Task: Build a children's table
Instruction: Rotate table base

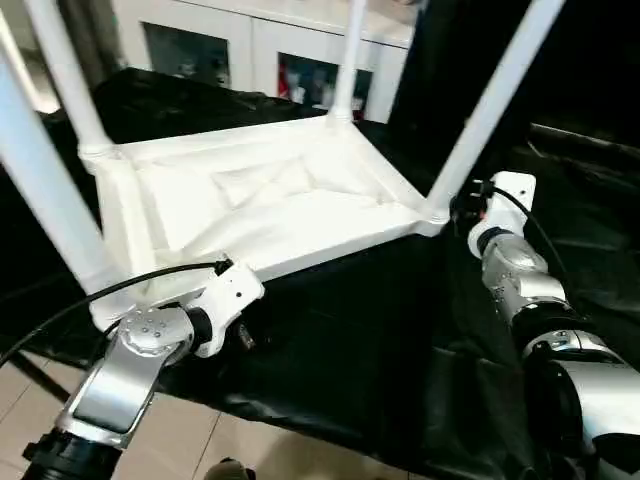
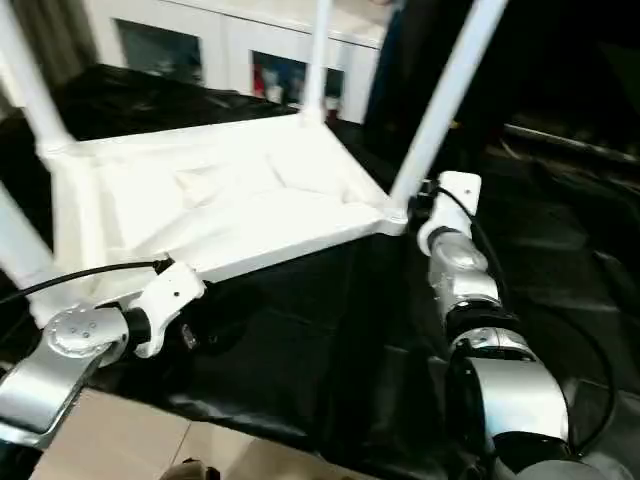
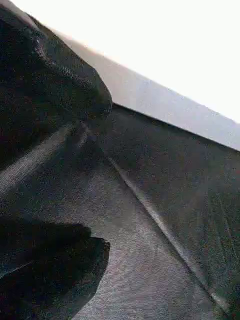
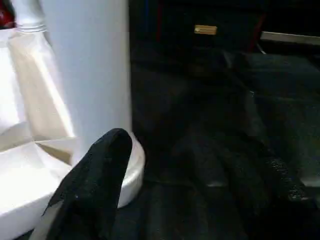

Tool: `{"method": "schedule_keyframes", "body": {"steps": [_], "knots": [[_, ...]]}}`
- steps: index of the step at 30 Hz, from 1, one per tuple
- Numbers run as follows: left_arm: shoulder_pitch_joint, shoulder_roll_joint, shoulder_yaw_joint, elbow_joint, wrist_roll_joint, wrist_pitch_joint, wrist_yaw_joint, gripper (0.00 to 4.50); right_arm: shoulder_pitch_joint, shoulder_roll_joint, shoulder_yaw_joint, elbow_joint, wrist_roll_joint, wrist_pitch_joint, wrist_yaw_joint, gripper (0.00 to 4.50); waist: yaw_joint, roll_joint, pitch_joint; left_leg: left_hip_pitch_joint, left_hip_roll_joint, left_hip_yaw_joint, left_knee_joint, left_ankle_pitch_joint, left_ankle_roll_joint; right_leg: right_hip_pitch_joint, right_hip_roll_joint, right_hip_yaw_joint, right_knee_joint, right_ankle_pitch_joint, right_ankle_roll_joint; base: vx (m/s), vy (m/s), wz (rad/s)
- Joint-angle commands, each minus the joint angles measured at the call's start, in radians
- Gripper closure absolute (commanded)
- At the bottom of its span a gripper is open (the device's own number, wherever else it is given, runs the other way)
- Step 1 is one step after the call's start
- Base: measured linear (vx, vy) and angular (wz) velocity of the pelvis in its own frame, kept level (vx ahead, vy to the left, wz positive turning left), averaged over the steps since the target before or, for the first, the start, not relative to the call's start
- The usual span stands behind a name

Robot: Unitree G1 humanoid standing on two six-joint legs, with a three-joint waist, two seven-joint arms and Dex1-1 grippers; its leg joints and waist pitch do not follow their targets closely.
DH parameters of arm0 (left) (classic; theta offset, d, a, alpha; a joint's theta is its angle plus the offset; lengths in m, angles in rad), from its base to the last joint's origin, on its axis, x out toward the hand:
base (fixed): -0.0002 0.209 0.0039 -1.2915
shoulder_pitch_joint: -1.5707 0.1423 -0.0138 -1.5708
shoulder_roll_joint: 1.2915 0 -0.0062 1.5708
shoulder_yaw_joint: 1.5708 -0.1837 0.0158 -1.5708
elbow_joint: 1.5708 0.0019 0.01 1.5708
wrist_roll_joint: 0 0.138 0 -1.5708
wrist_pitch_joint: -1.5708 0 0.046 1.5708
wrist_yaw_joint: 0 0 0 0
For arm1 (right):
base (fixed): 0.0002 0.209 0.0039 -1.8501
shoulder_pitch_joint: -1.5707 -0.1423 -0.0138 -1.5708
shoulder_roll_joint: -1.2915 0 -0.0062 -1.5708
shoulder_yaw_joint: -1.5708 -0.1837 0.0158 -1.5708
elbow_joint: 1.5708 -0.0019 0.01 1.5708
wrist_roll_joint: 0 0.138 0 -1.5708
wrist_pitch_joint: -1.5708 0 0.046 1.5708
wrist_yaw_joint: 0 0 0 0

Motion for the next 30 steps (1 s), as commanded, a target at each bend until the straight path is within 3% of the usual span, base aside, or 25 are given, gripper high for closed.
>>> {"method": "schedule_keyframes", "body": {"steps": [1, 3, 5, 7, 8, 9, 10, 11, 12, 13, 14, 16, 17, 18, 19, 21, 22, 24, 25, 26, 30], "knots": [[0.028, 0.019, 0.033, -0.026, -0.016, -0.027, -0.004, 0.06, -0.02, -0.029, -0.023, 0.019, 0.008, -0.013, -0.005, 1.44, 0.002, 0.007, -0.072, 0.019, 0.043, -0.023, -0.068, -0.242, -0.019, 0.042, -0.064, 0.058, -0.069, -0.17, -0.161, 0.0, 0.0, 0.0], [0.053, 0.016, 0.067, -0.057, -0.054, -0.032, -0.017, 0.06, -0.017, -0.032, -0.027, 0.021, 0.005, -0.016, -0.002, 1.44, 0.001, 0.008, -0.071, 0.021, 0.043, -0.022, -0.068, -0.25, -0.02, 0.041, -0.062, 0.058, -0.068, -0.176, -0.164, 0.0, 0.0, 0.0], [0.134, 0.028, 0.151, -0.182, -0.192, 0.034, -0.087, 0.06, 0.001, -0.028, -0.021, 0.011, 0.001, -0.011, 0.024, 1.44, -0.001, 0.006, -0.071, 0.021, 0.046, -0.024, -0.069, -0.265, -0.027, 0.041, -0.065, 0.056, -0.066, -0.186, -0.175, 0.0, 0.0, 0.0], [0.177, 0.055, 0.18, -0.227, -0.233, 0.07, -0.124, 0.06, 0.012, -0.02, -0.008, -0.001, -0.003, -0.006, 0.06, 1.44, -0.004, 0.007, -0.069, 0.018, 0.047, -0.024, -0.069, -0.274, -0.023, 0.04, -0.064, 0.057, -0.066, -0.185, -0.182, 0.0, 0.0, 0.0], [0.199, 0.072, 0.192, -0.246, -0.248, 0.088, -0.142, 0.06, 0.018, -0.016, 0.001, -0.009, -0.007, -0.005, 0.082, 1.44, -0.005, 0.007, -0.064, 0.023, 0.044, -0.021, -0.071, -0.298, -0.018, 0.033, -0.057, 0.057, -0.074, -0.222, -0.173, 0.0, 0.0, 0.0], [0.248, 0.115, 0.221, -0.278, -0.27, 0.115, -0.179, 0.06, 0.035, -0.004, 0.03, -0.031, -0.022, -0.009, 0.133, 1.44, -0.006, 0.012, -0.066, 0.022, 0.044, -0.023, -0.068, -0.307, -0.018, 0.034, -0.06, 0.058, -0.07, -0.23, -0.173, 0.0, 0.0, 0.0], [0.271, 0.137, 0.234, -0.289, -0.279, 0.122, -0.193, 0.06, 0.044, 0.001, 0.045, -0.041, -0.031, -0.013, 0.158, 1.44, -0.011, 0.008, -0.06, 0.013, 0.045, -0.027, -0.075, -0.325, -0.019, 0.037, -0.06, 0.057, -0.077, -0.286, -0.155, 0.0, 0.0, 0.0], [0.296, 0.16, 0.26, -0.297, -0.284, 0.136, -0.205, 0.06, 0.06, 0.01, 0.067, -0.062, -0.039, -0.014, 0.198, 1.44, -0.009, 0.011, -0.06, 0.02, 0.046, -0.027, -0.075, -0.339, -0.022, 0.032, -0.06, 0.058, -0.081, -0.313, -0.147, 0.0, 0.0, 0.0], [0.332, 0.191, 0.302, -0.306, -0.292, 0.156, -0.225, 0.06, 0.084, 0.023, 0.096, -0.092, -0.047, -0.011, 0.251, 1.44, -0.008, 0.019, -0.059, 0.028, 0.047, -0.027, -0.074, -0.36, -0.029, 0.024, -0.058, 0.061, -0.084, -0.322, -0.145, 0.0, 0.0, 0.0], [0.358, 0.213, 0.336, -0.315, -0.303, 0.175, -0.239, 0.06, 0.101, 0.031, 0.114, -0.112, -0.051, -0.006, 0.286, 1.44, -0.013, 0.018, -0.054, 0.022, 0.048, -0.032, -0.08, -0.384, -0.037, 0.028, -0.058, 0.06, -0.086, -0.356, -0.141, 0.0, 0.0, 0.0], [0.395, 0.238, 0.394, -0.325, -0.324, 0.21, -0.262, 0.06, 0.125, 0.042, 0.133, -0.13, -0.057, -0.004, 0.317, 1.44, -0.011, 0.023, -0.053, 0.032, 0.049, -0.032, -0.079, -0.418, -0.046, 0.019, -0.059, 0.062, -0.092, -0.383, -0.14, 0.0, 0.0, 0.0], [0.442, 0.272, 0.46, -0.334, -0.347, 0.245, -0.295, 0.06, 0.146, 0.052, 0.145, -0.136, -0.064, 0.001, 0.328, 1.44, -0.012, 0.025, -0.053, 0.029, 0.049, -0.035, -0.082, -0.425, -0.051, 0.022, -0.06, 0.063, -0.091, -0.388, -0.145, 0.0, 0.0, 0.0], [0.473, 0.295, 0.49, -0.344, -0.359, 0.26, -0.313, 0.06, 0.154, 0.057, 0.148, -0.137, -0.068, 0.005, 0.329, 1.44, -0.01, 0.03, -0.052, 0.041, 0.052, -0.036, -0.084, -0.454, -0.063, 0.014, -0.058, 0.064, -0.093, -0.387, -0.151, 0.0, 0.0, 0.0], [0.517, 0.323, 0.548, -0.352, -0.383, 0.292, -0.338, 0.06, 0.166, 0.064, 0.155, -0.138, -0.076, 0.006, 0.328, 1.44, -0.01, 0.032, -0.049, 0.04, 0.052, -0.037, -0.087, -0.478, -0.069, 0.013, -0.057, 0.064, -0.092, -0.391, -0.155, 0.0, 0.0, 0.0], [0.517, 0.323, 0.548, -0.352, -0.383, 0.292, -0.338, 0.06, 0.166, 0.064, 0.155, -0.138, -0.076, 0.006, 0.328, 1.44, -0.01, 0.031, -0.049, 0.04, 0.052, -0.037, -0.087, -0.485, -0.071, 0.014, -0.057, 0.064, -0.092, -0.392, -0.156, 0.0, 0.0, 0.0], [0.556, 0.353, 0.622, -0.33, -0.385, 0.306, -0.36, 0.06, 0.181, 0.071, 0.167, -0.148, -0.083, 0.01, 0.338, 1.44, -0.009, 0.033, -0.047, 0.044, 0.051, -0.037, -0.087, -0.505, -0.075, 0.009, -0.057, 0.066, -0.096, -0.402, -0.151, 0.0, 0.0, 0.0], [0.56, 0.358, 0.631, -0.324, -0.383, 0.305, -0.362, 0.06, 0.183, 0.071, 0.169, -0.151, -0.084, 0.012, 0.339, 1.44, -0.01, 0.033, -0.046, 0.042, 0.05, -0.038, -0.087, -0.51, -0.074, 0.011, -0.059, 0.067, -0.097, -0.409, -0.149, 0.0, 0.0, 0.0], [0.595, 0.42, 0.758, -0.236, -0.337, 0.255, -0.378, 0.06, 0.213, 0.073, 0.193, -0.187, -0.1, 0.037, 0.348, 1.44, -0.009, 0.028, -0.044, 0.037, 0.047, -0.04, -0.087, -0.498, -0.065, 0.014, -0.062, 0.069, -0.103, -0.437, -0.133, 0.0, 0.0, 0.0], [0.595, 0.42, 0.758, -0.236, -0.337, 0.255, -0.378, 0.06, 0.213, 0.073, 0.193, -0.187, -0.1, 0.037, 0.348, 1.44, -0.012, 0.03, -0.045, 0.035, 0.047, -0.042, -0.088, -0.49, -0.064, 0.016, -0.063, 0.07, -0.103, -0.454, -0.123, 0.0, 0.0, 0.0], [0.575, 0.44, 0.816, -0.176, -0.325, 0.219, -0.374, 0.06, 0.22, 0.071, 0.203, -0.185, -0.114, 0.042, 0.344, 1.44, -0.01, 0.033, -0.043, 0.042, 0.047, -0.045, -0.089, -0.506, -0.069, 0.012, -0.063, 0.069, -0.108, -0.474, -0.12, 0.0, 0.0, 0.0], [0.516, 0.477, 0.916, -0.1, -0.373, 0.214, -0.374, 0.06, 0.227, 0.07, 0.209, -0.187, -0.122, 0.045, 0.346, 1.44, -0.011, 0.035, -0.042, 0.052, 0.049, -0.051, -0.093, -0.58, -0.089, 0.005, -0.06, 0.066, -0.106, -0.484, -0.129, 0.0, 0.0, 0.0]]}}
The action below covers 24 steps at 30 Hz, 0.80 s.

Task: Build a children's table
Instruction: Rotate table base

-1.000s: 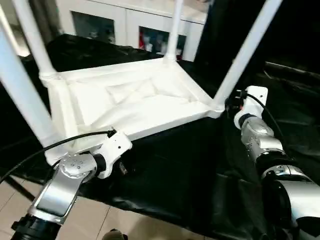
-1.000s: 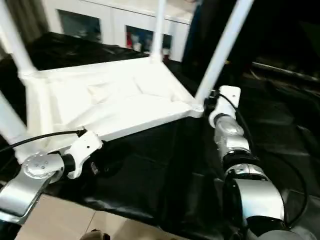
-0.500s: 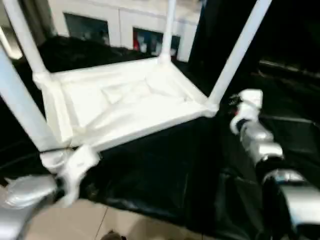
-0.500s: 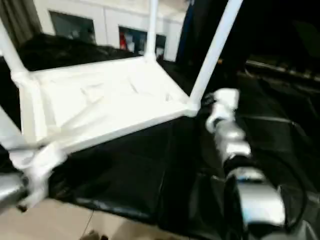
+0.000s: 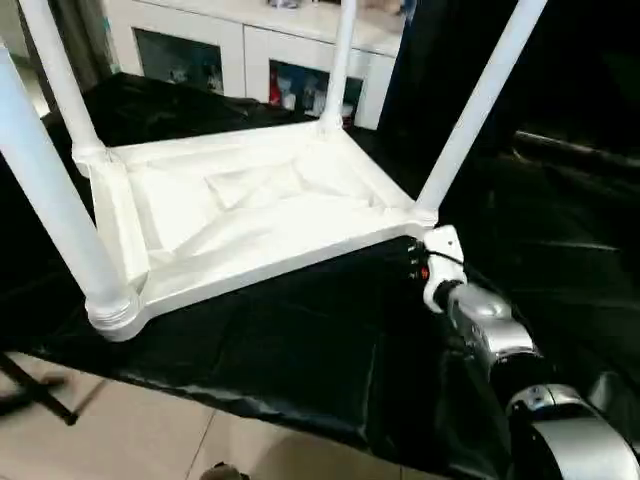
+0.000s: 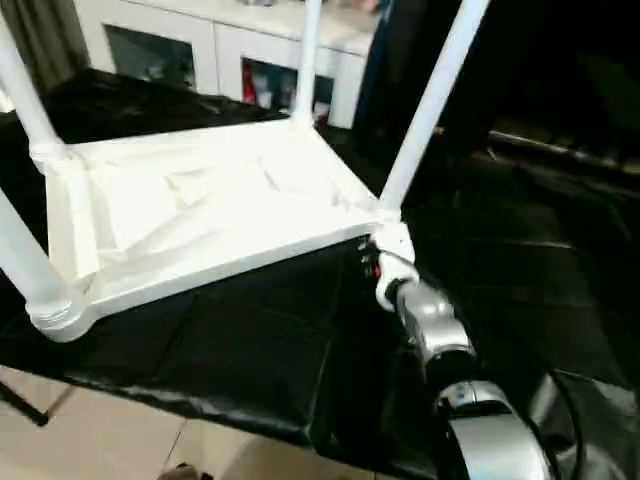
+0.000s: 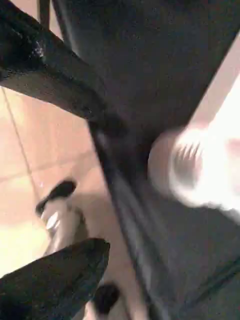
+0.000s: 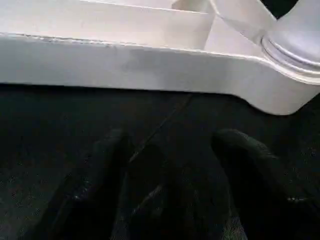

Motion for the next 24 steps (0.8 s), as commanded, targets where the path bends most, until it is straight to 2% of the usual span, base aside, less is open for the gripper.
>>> {"method": "schedule_keyframes", "body": {"steps": [1, 2, 4, 5, 7, 8, 10, 11, 12, 13, 16, 17, 19, 20, 23, 24], "knots": [[-0.023, 0.02, 0.044, 0.018, -0.024, -0.01, -0.002, 0.06, 0.005, -0.012, 0.0, -0.017, -0.002, 0.015, 0.001, 1.44, -0.005, 0.038, -0.04, 0.047, 0.048, -0.042, -0.094, -0.594, -0.09, -0.002, -0.071, 0.063, -0.104, -0.471, -0.138, 0.0, 0.0, 0.0], [-0.07, 0.043, 0.083, 0.065, -0.068, -0.01, -0.013, 0.06, 0.011, -0.011, 0.002, -0.029, -0.008, 0.025, -0.002, 1.44, -0.005, 0.038, -0.037, 0.05, 0.045, -0.043, -0.095, -0.621, -0.094, -0.001, -0.069, 0.06, -0.107, -0.496, -0.135, 0.0, 0.0, 0.0], [-0.078, 0.048, 0.084, 0.076, -0.072, -0.018, -0.018, 0.06, 0.013, -0.011, 0.003, -0.033, -0.011, 0.029, -0.003, 1.44, -0.006, 0.037, -0.036, 0.053, 0.046, -0.045, -0.096, -0.642, -0.097, -0.002, -0.07, 0.06, -0.109, -0.51, -0.131, 0.0, 0.0, 0.0], [-0.099, 0.047, 0.078, 0.093, -0.075, -0.036, -0.023, 0.06, 0.015, -0.011, 0.005, -0.038, -0.013, 0.032, -0.005, 1.44, -0.006, 0.032, -0.038, 0.048, 0.047, -0.049, -0.098, -0.637, -0.095, 0.005, -0.075, 0.06, -0.109, -0.526, -0.124, 0.0, 0.0, 0.0], [-0.127, 0.043, 0.069, 0.107, -0.079, -0.053, -0.02, 0.06, 0.015, -0.01, 0.006, -0.038, -0.015, 0.033, -0.007, 1.44, -0.002, 0.035, -0.042, 0.055, 0.047, -0.046, -0.095, -0.621, -0.093, 0.001, -0.078, 0.064, -0.111, -0.513, -0.129, 0.0, 0.0, 0.0], [-0.154, 0.034, 0.061, 0.109, -0.095, -0.047, -0.016, 0.06, 0.015, -0.009, 0.007, -0.037, -0.017, 0.032, -0.008, 1.44, -0.003, 0.034, -0.041, 0.051, 0.048, -0.046, -0.098, -0.609, -0.094, 0.005, -0.076, 0.064, -0.106, -0.488, -0.139, 0.0, 0.0, 0.0], [-0.209, 0.008, 0.026, 0.104, -0.13, -0.038, -0.007, 0.06, 0.013, -0.006, 0.008, -0.034, -0.02, 0.031, -0.008, 1.44, -0.004, 0.031, -0.044, 0.05, 0.049, -0.045, -0.099, -0.597, -0.095, 0.007, -0.074, 0.063, -0.102, -0.459, -0.147, 0.0, 0.0, 0.0], [-0.233, -0.005, 0.0, 0.102, -0.142, -0.038, -0.007, 0.06, 0.012, -0.005, 0.01, -0.033, -0.023, 0.031, -0.01, 1.44, 0.0, 0.036, -0.044, 0.056, 0.048, -0.041, -0.098, -0.592, -0.097, 0.002, -0.072, 0.064, -0.101, -0.43, -0.158, 0.0, 0.0, 0.0], [-0.241, -0.01, -0.009, 0.102, -0.147, -0.038, -0.008, 0.06, 0.011, -0.004, 0.011, -0.033, -0.025, 0.032, -0.01, 1.44, 0.0, 0.034, -0.045, 0.054, 0.047, -0.041, -0.098, -0.586, -0.096, 0.005, -0.073, 0.065, -0.099, -0.421, -0.162, 0.0, 0.0, 0.0], [-0.27, -0.026, -0.051, 0.102, -0.153, -0.045, -0.003, 0.06, 0.01, -0.001, 0.013, -0.034, -0.028, 0.033, -0.01, 1.44, -0.001, 0.033, -0.047, 0.046, 0.047, -0.042, -0.099, -0.567, -0.094, 0.013, -0.075, 0.065, -0.096, -0.416, -0.163, 0.0, 0.0, 0.0], [-0.332, -0.057, -0.135, 0.121, -0.138, -0.071, 0.013, 0.06, 0.008, 0.003, 0.019, -0.037, -0.034, 0.032, -0.01, 1.44, 0.004, 0.036, -0.05, 0.051, 0.048, -0.037, -0.097, -0.535, -0.096, 0.011, -0.074, 0.067, -0.093, -0.38, -0.169, 0.0, 0.0, 0.0], [-0.373, -0.077, -0.17, 0.146, -0.116, -0.095, 0.032, 0.06, 0.008, 0.006, 0.019, -0.04, -0.035, 0.032, -0.011, 1.44, 0.002, 0.036, -0.05, 0.046, 0.046, -0.039, -0.097, -0.534, -0.097, 0.017, -0.076, 0.066, -0.094, -0.401, -0.165, 0.0, 0.0, 0.0], [-0.405, -0.093, -0.193, 0.166, -0.1, -0.113, 0.049, 0.06, 0.009, 0.007, 0.019, -0.043, -0.036, 0.033, -0.011, 1.44, 0.004, 0.039, -0.053, 0.053, 0.046, -0.038, -0.094, -0.529, -0.1, 0.014, -0.077, 0.068, -0.096, -0.404, -0.159, 0.0, 0.0, 0.0], [-0.425, -0.105, -0.208, 0.174, -0.092, -0.125, 0.058, 0.06, 0.01, 0.009, 0.02, -0.047, -0.036, 0.033, -0.011, 1.44, 0.002, 0.037, -0.053, 0.046, 0.047, -0.04, -0.096, -0.516, -0.101, 0.021, -0.075, 0.067, -0.093, -0.39, -0.16, 0.0, 0.0, 0.0], [-0.495, -0.164, -0.265, 0.172, -0.104, -0.13, 0.092, 0.06, 0.016, 0.016, 0.024, -0.055, -0.04, 0.029, -0.009, 1.44, 0.001, 0.039, -0.056, 0.05, 0.047, -0.036, -0.095, -0.501, -0.103, 0.019, -0.072, 0.066, -0.088, -0.34, -0.178, 0.0, 0.0, 0.0], [-0.507, -0.177, -0.281, 0.164, -0.115, -0.129, 0.094, 0.06, 0.017, 0.018, 0.026, -0.054, -0.04, 0.027, -0.008, 1.44, 0.003, 0.036, -0.056, 0.051, 0.048, -0.035, -0.095, -0.498, -0.102, 0.018, -0.072, 0.066, -0.088, -0.334, -0.182, 0.0, 0.0, 0.0]]}}
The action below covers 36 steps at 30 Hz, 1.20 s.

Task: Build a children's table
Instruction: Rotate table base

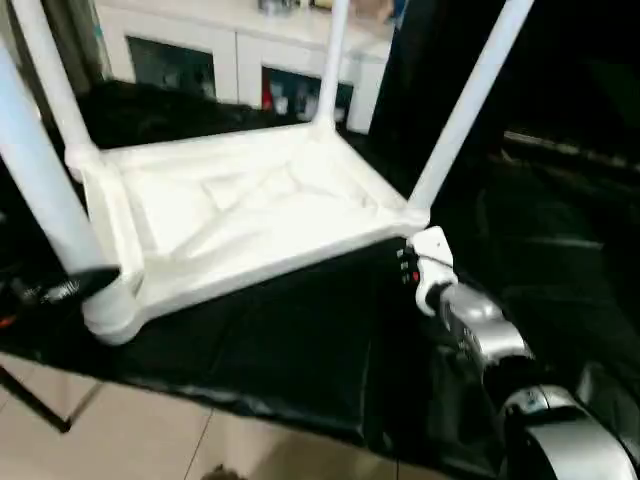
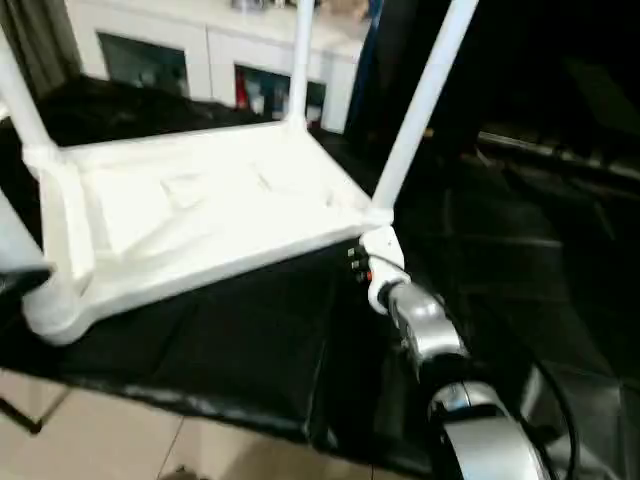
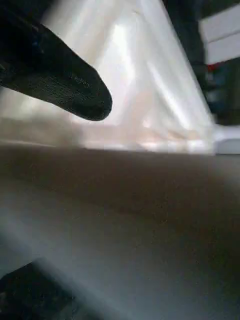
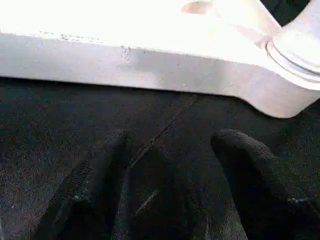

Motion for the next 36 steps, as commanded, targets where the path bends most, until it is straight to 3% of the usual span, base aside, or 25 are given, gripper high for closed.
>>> {"method": "schedule_keyframes", "body": {"steps": [1, 2, 7, 8, 9, 11, 15, 18, 25, 31, 33, 36], "knots": [[-0.015, -0.014, -0.04, -0.019, -0.013, -0.006, 0.01, 0.06, 0.008, -0.003, 0.003, -0.015, -0.015, 0.005, 0.002, 1.44, 0.001, 0.039, -0.056, 0.037, 0.047, -0.033, -0.093, -0.492, -0.102, 0.009, -0.076, 0.063, -0.08, -0.326, -0.178, 0.0, 0.0, 0.0], [-0.028, -0.031, -0.056, -0.035, -0.031, 0.008, 0.011, 0.06, 0.007, -0.001, 0.005, -0.014, -0.015, 0.002, 0.003, 1.44, 0.002, 0.038, -0.058, 0.031, 0.047, -0.033, -0.094, -0.467, -0.099, 0.015, -0.076, 0.063, -0.076, -0.297, -0.186, 0.0, 0.0, 0.0], [-0.091, -0.161, -0.202, -0.186, -0.145, 0.102, 0.011, 0.06, -0.02, 0.015, 0.011, 0.003, -0.012, -0.008, 0.011, 1.44, 0.016, 0.035, -0.058, 0.035, 0.049, -0.027, -0.091, -0.447, -0.097, 0.013, -0.075, 0.063, -0.074, -0.285, -0.188, 0.0, 0.0, 0.0], [-0.106, -0.193, -0.251, -0.213, -0.149, 0.105, 0.012, 0.06, -0.03, 0.017, 0.012, 0.009, -0.013, -0.01, 0.014, 1.44, 0.018, 0.029, -0.058, 0.035, 0.048, -0.025, -0.091, -0.451, -0.096, 0.011, -0.074, 0.063, -0.076, -0.295, -0.182, 0.0, 0.0, 0.0], [-0.12, -0.218, -0.284, -0.221, -0.144, 0.102, 0.015, 0.06, -0.036, 0.017, 0.012, 0.013, -0.013, -0.013, 0.018, 1.44, 0.018, 0.031, -0.057, 0.033, 0.048, -0.028, -0.092, -0.455, -0.098, 0.013, -0.075, 0.063, -0.075, -0.306, -0.179, 0.0, 0.0, 0.0], [-0.156, -0.271, -0.351, -0.22, -0.128, 0.096, 0.02, 0.06, -0.048, 0.017, 0.013, 0.021, -0.014, -0.018, 0.028, 1.44, 0.02, 0.021, -0.058, 0.035, 0.048, -0.024, -0.09, -0.448, -0.099, 0.011, -0.075, 0.065, -0.081, -0.325, -0.158, 0.0, 0.0, 0.0], [-0.231, -0.315, -0.492, -0.17, -0.013, 0.06, 0.033, 0.06, -0.066, 0.016, 0.018, 0.032, -0.014, -0.025, 0.052, 1.44, 0.015, 0.018, -0.06, 0.019, 0.046, -0.03, -0.09, -0.41, -0.094, 0.025, -0.079, 0.066, -0.08, -0.361, -0.123, 0.0, 0.0, 0.0], [-0.3, -0.372, -0.526, -0.106, 0.002, 0.047, 0.076, 0.06, -0.077, 0.018, 0.011, 0.037, -0.004, -0.027, 0.071, 1.44, 0.009, 0.014, -0.063, 0.015, 0.042, -0.026, -0.083, -0.373, -0.087, 0.025, -0.076, 0.066, -0.081, -0.357, -0.119, 0.0, 0.0, 0.0], [-0.423, -0.504, -0.616, 0.032, 0.06, -0.023, 0.122, 0.06, -0.088, 0.019, 0.01, 0.041, 0.022, -0.026, 0.159, 1.44, 0.007, 0.014, -0.068, 0.007, 0.044, -0.024, -0.08, -0.302, -0.058, 0.032, -0.073, 0.063, -0.07, -0.239, -0.164, 0.0, 0.0, 0.0], [-0.51, -0.609, -0.674, 0.15, 0.114, -0.104, 0.154, 0.06, -0.088, 0.011, 0.005, 0.042, 0.028, -0.028, 0.196, 1.44, 0.005, 0.013, -0.067, 0.007, 0.044, -0.024, -0.078, -0.31, -0.045, 0.033, -0.077, 0.061, -0.081, -0.287, -0.157, 0.0, 0.0, 0.0], [-0.525, -0.632, -0.687, 0.17, 0.117, -0.119, 0.156, 0.06, -0.085, 0.01, 0.005, 0.038, 0.031, -0.029, 0.217, 1.44, 0.005, 0.009, -0.068, 0.006, 0.044, -0.024, -0.076, -0.302, -0.039, 0.034, -0.077, 0.061, -0.079, -0.278, -0.161, 0.0, 0.0, 0.0], [-0.539, -0.664, -0.709, 0.197, 0.133, -0.146, 0.158, 0.06, -0.072, 0.014, 0.013, 0.016, 0.04, -0.027, 0.272, 1.44, 0.003, 0.012, -0.069, 0.004, 0.044, -0.023, -0.075, -0.289, -0.027, 0.035, -0.077, 0.061, -0.077, -0.248, -0.176, 0.0, 0.0, 0.0]]}}
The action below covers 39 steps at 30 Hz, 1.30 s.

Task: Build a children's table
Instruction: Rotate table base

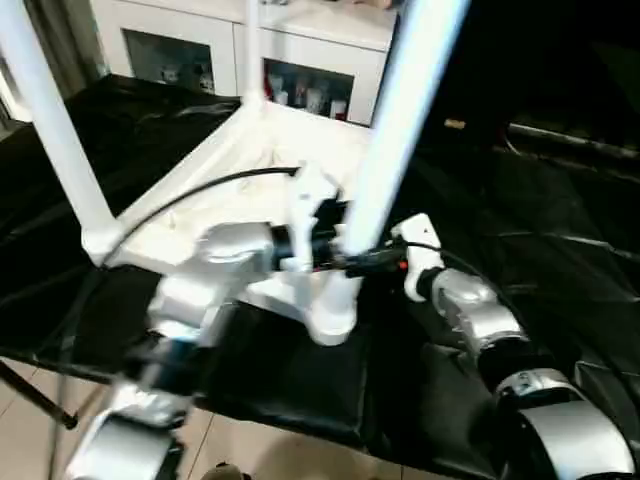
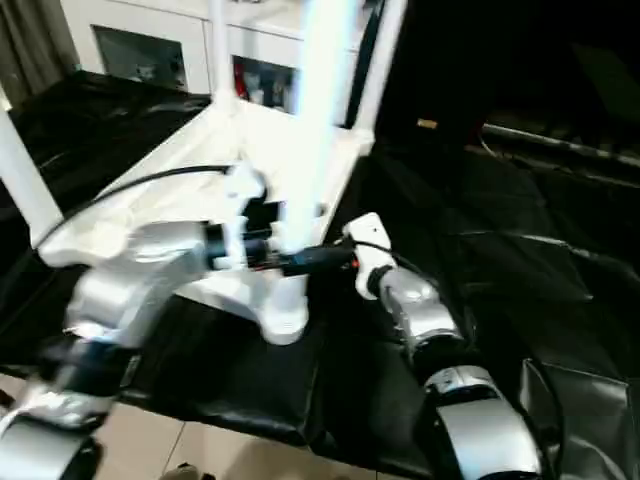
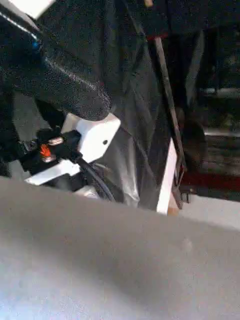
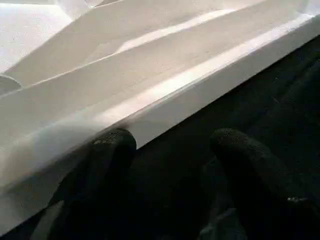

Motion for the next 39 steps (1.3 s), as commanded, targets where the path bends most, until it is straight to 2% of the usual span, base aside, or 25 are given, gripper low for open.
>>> {"method": "schedule_keyframes", "body": {"steps": [1, 2, 5, 9, 18, 21, 25, 29, 34, 37, 38, 39], "knots": [[-0.034, -0.035, -0.037, 0.027, 0.02, -0.029, 0.009, 0.06, 0.001, 0.016, 0.018, -0.029, 0.019, -0.002, 0.073, 1.44, 0.008, 0.013, -0.069, 0.016, 0.044, -0.024, -0.071, -0.288, -0.019, 0.046, -0.077, 0.058, -0.087, -0.244, -0.177, 0.0, 0.0, 0.0], [-0.039, -0.044, -0.04, 0.041, 0.027, -0.039, 0.011, 0.06, 0.005, 0.017, 0.02, -0.034, 0.02, -0.003, 0.086, 1.44, 0.007, 0.011, -0.068, 0.013, 0.043, -0.024, -0.071, -0.283, -0.015, 0.048, -0.076, 0.058, -0.086, -0.239, -0.179, 0.0, 0.0, 0.0], [-0.05, -0.062, -0.048, 0.064, 0.04, -0.057, 0.014, 0.06, 0.012, 0.015, 0.023, -0.049, 0.029, 0.0, 0.135, 1.44, 0.006, 0.011, -0.067, 0.013, 0.044, -0.025, -0.072, -0.292, -0.009, 0.049, -0.078, 0.057, -0.091, -0.261, -0.178, 0.0, 0.0, 0.0], [-0.059, -0.078, -0.061, 0.084, 0.05, -0.075, 0.013, 0.06, 0.009, 0.004, 0.019, -0.048, 0.031, 0.005, 0.162, 1.44, 0.006, 0.017, -0.066, 0.015, 0.046, -0.026, -0.072, -0.305, -0.01, 0.047, -0.079, 0.056, -0.093, -0.28, -0.184, 0.0, 0.0, 0.0], [-0.07, -0.12, -0.079, 0.121, 0.075, -0.112, 0.019, 0.06, 0.022, -0.008, 0.023, -0.076, 0.046, 0.016, 0.257, 1.44, 0.007, 0.011, -0.067, 0.014, 0.047, -0.025, -0.07, -0.281, 0.008, 0.05, -0.079, 0.055, -0.09, -0.242, -0.203, 0.0, 0.0, 0.0], [-0.076, -0.145, -0.089, 0.126, 0.08, -0.124, 0.022, 0.06, 0.032, -0.002, 0.04, -0.094, 0.045, 0.016, 0.292, 1.44, 0.008, 0.01, -0.066, 0.015, 0.048, -0.025, -0.072, -0.288, 0.009, 0.049, -0.08, 0.055, -0.093, -0.258, -0.197, 0.0, 0.0, 0.0], [-0.082, -0.154, -0.09, 0.141, 0.091, -0.136, 0.02, 0.06, 0.025, 0.004, 0.034, -0.086, 0.048, 0.019, 0.306, 1.44, 0.008, 0.009, -0.065, 0.015, 0.047, -0.026, -0.072, -0.301, 0.007, 0.048, -0.083, 0.054, -0.098, -0.3, -0.188, 0.0, 0.0, 0.0], [-0.088, -0.167, -0.096, 0.15, 0.098, -0.144, 0.021, 0.06, 0.029, 0.009, 0.038, -0.1, 0.05, 0.026, 0.335, 1.44, 0.007, 0.01, -0.065, 0.014, 0.049, -0.026, -0.072, -0.298, 0.011, 0.047, -0.082, 0.055, -0.098, -0.294, -0.189, 0.0, 0.0, 0.0], [-0.094, -0.178, -0.095, 0.172, 0.121, -0.163, 0.029, 0.06, 0.023, 0.011, 0.036, -0.085, 0.028, 0.009, 0.281, 1.44, 0.007, 0.01, -0.065, 0.014, 0.049, -0.026, -0.073, -0.3, 0.011, 0.046, -0.082, 0.055, -0.098, -0.283, -0.193, 0.0, 0.0, 0.0], [-0.098, -0.14, -0.1, 0.206, 0.175, -0.196, 0.056, 0.06, 0.006, 0.005, 0.02, -0.05, -0.002, -0.03, 0.177, 1.44, 0.006, 0.01, -0.064, 0.015, 0.05, -0.029, -0.075, -0.311, 0.003, 0.044, -0.086, 0.054, -0.102, -0.322, -0.176, 0.0, 0.0, 0.0], [-0.092, -0.095, -0.103, 0.228, 0.218, -0.218, 0.071, 0.06, -0.01, -0.007, -0.001, -0.023, -0.013, -0.047, 0.1, 1.44, 0.003, 0.006, -0.063, 0.014, 0.049, -0.032, -0.077, -0.317, -0.004, 0.043, -0.085, 0.053, -0.1, -0.347, -0.163, 0.0, 0.0, 0.0], [-0.085, -0.076, -0.1, 0.227, 0.224, -0.213, 0.07, 0.06, -0.014, -0.012, -0.014, -0.019, -0.005, -0.046, 0.089, 1.44, 0.001, 0.002, -0.064, 0.01, 0.048, -0.033, -0.078, -0.315, -0.006, 0.047, -0.085, 0.052, -0.1, -0.356, -0.156, 0.0, 0.0, 0.0]]}}
